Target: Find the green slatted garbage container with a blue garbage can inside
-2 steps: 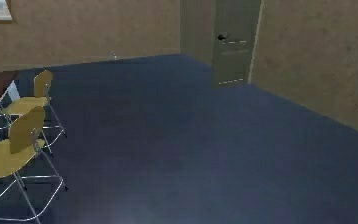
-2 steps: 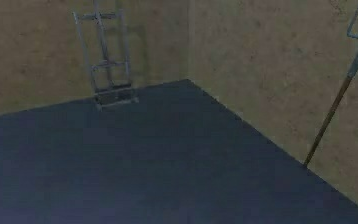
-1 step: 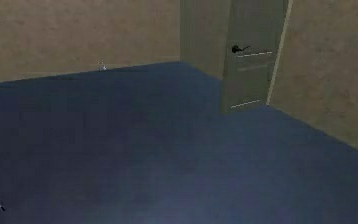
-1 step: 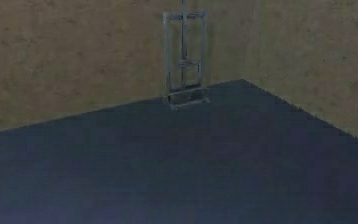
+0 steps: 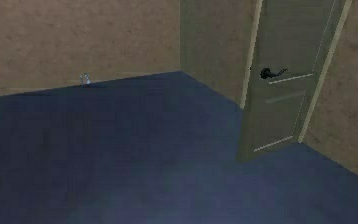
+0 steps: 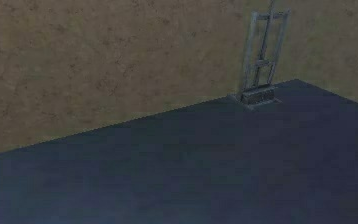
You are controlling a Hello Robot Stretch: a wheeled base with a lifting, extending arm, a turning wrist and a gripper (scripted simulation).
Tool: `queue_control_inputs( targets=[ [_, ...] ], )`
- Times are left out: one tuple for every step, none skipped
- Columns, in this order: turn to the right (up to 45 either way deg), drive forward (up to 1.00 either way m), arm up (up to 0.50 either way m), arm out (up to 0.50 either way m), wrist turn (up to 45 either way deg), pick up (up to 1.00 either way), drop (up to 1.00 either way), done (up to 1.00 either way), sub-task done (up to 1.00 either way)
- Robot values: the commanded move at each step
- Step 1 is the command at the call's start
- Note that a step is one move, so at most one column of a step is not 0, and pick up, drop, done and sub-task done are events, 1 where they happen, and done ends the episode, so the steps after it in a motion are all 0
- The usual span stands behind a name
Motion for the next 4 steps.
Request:
queue_control_inputs(
  targets=[
    [-3.0, 0.0, 0.0, 0.0, 0.0, 0.0, 0.0, 0.0, 0.0],
    [0.0, 1.0, 0.0, 0.0, 0.0, 0.0, 0.0, 0.0, 0.0],
    [0.0, 0.7, 0.0, 0.0, 0.0, 0.0, 0.0, 0.0, 0.0],
    [33.0, 0.0, 0.0, 0.0, 0.0, 0.0, 0.0, 0.0, 0.0]
  ],
)
